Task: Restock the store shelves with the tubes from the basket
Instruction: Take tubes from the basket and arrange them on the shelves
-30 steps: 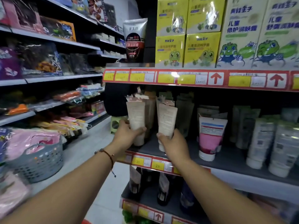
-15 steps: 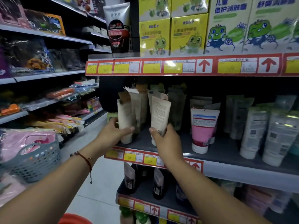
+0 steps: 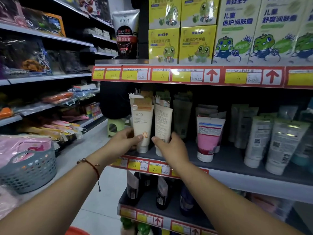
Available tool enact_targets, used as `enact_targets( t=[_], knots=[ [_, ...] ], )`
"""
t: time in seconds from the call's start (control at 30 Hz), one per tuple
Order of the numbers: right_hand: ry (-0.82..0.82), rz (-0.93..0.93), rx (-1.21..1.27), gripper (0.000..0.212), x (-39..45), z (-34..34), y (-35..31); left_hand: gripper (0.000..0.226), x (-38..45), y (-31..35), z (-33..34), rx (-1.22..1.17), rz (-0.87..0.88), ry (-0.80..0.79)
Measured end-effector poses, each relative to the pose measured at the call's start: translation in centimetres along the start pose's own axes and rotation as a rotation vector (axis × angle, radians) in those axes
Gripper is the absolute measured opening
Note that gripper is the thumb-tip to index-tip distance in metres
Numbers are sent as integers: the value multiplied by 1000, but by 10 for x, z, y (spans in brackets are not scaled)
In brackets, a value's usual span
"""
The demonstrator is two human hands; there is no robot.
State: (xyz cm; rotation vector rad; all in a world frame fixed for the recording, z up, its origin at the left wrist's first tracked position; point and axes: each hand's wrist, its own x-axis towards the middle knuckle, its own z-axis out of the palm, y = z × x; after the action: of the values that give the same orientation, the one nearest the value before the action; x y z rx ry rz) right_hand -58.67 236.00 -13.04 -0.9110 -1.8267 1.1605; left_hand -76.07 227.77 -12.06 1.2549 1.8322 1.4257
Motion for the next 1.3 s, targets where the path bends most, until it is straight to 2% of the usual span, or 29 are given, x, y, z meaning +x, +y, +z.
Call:
enact_targets(
  t=[0.23, 0.33, 0.43, 0.53, 0.6, 0.7, 0.8, 0.93, 1.1, 1.2, 1.3],
  knots=[
    [-70, 56, -84, 42, 0, -1, -7, 33, -1, 1, 4, 27, 44, 1],
    [24, 52, -74, 47, -3, -2, -6, 25, -2, 5, 13, 40, 84, 23],
    [108, -3, -53, 40, -12, -1, -1, 26, -1, 7, 23, 105, 133, 47],
    [128, -22, -64, 36, -16, -1, 0, 24, 0, 4, 20, 139, 112, 47],
    [144, -26, -64, 43, -16, -2, 0, 26, 1, 1, 12, 138, 69, 146],
    [164, -54, -88, 47, -16, -4, 3, 43, 8, -2, 1, 150, -11, 347],
    [182, -82, -120, 49, -15, -7, 4, 71, 24, -4, 3, 251, 35, 264],
    [198, -95, -131, 46, -14, -9, 6, 95, 45, -9, 7, 266, 67, 195],
    [209, -102, -145, 46, -13, -7, 8, 69, 52, -16, 2, 349, 42, 227],
    [211, -105, -142, 46, -12, -6, 8, 45, 39, -11, -8, 322, 43, 221],
    [237, -99, -159, 53, -11, -4, 8, 45, 28, -17, -26, 170, 4, 193]
  ],
)
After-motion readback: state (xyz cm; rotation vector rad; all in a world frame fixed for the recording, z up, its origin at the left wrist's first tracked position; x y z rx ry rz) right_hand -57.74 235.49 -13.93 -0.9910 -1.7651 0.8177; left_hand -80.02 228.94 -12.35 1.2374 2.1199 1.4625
